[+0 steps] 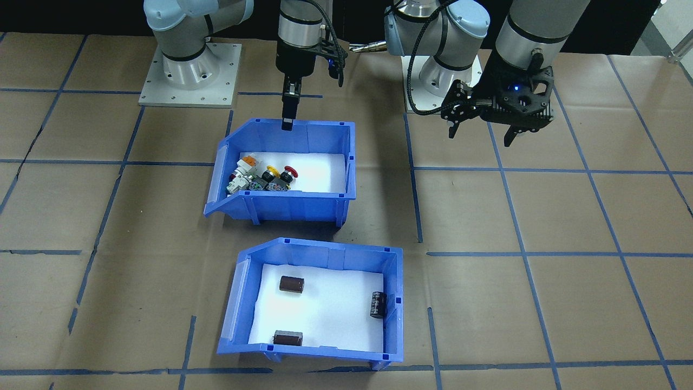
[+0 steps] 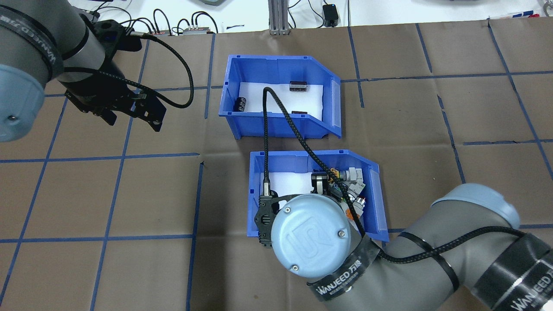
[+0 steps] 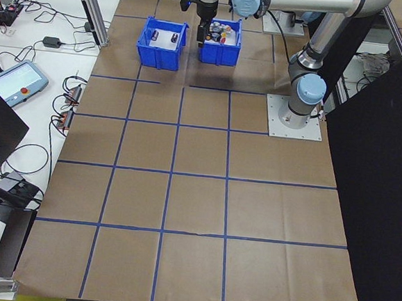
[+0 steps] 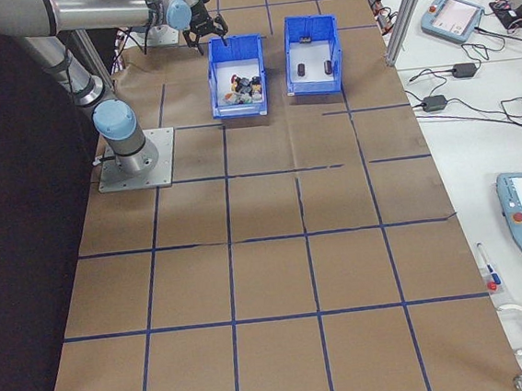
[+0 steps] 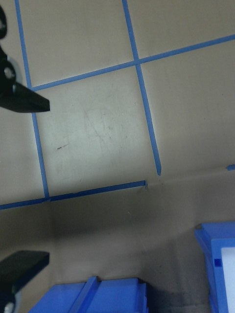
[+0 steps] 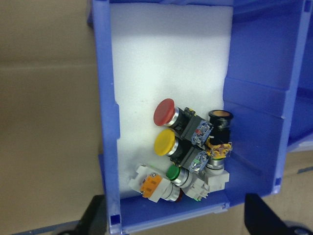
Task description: Place battery box in front
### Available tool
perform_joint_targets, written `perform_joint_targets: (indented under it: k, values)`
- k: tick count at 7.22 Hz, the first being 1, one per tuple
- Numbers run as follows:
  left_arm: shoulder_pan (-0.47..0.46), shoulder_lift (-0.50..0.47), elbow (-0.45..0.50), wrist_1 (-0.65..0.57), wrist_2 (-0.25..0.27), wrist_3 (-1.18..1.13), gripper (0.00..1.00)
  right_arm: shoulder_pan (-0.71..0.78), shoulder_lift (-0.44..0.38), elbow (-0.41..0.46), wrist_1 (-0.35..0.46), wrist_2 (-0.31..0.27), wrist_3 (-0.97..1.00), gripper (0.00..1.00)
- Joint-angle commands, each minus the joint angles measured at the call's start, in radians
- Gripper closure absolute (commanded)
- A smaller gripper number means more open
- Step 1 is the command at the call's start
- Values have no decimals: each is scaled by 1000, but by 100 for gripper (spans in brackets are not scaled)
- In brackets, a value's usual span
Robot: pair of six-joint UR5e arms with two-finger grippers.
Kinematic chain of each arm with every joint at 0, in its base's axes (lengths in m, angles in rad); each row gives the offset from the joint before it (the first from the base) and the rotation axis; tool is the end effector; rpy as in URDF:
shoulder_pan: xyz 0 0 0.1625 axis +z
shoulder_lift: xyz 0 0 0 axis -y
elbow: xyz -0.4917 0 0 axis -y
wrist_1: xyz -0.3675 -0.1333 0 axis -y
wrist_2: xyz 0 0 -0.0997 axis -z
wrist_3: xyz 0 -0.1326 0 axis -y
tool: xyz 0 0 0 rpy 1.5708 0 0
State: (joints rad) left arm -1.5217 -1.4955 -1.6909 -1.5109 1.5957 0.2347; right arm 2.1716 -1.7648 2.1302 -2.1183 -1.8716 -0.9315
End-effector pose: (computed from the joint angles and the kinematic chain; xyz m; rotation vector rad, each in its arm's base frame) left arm -0.1086 -0.4377 0.5053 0.2883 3.1014 -0.0178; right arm 0.2864 -0.2516 0.4072 1.9203 -2.0518 0.1830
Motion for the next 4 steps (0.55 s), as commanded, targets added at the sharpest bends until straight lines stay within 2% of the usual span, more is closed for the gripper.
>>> perform_joint_targets:
  k: [1, 2, 4]
  values:
    - [0, 0, -3, 0, 9, 0, 0, -129, -12, -106, 116, 117, 26, 0]
    - [0, 0, -4, 0, 9, 2, 0, -238, -8, -184, 205, 196, 86, 0]
    - [0, 0, 0, 0, 7, 2, 0, -414, 8, -236, 251, 308, 336, 0]
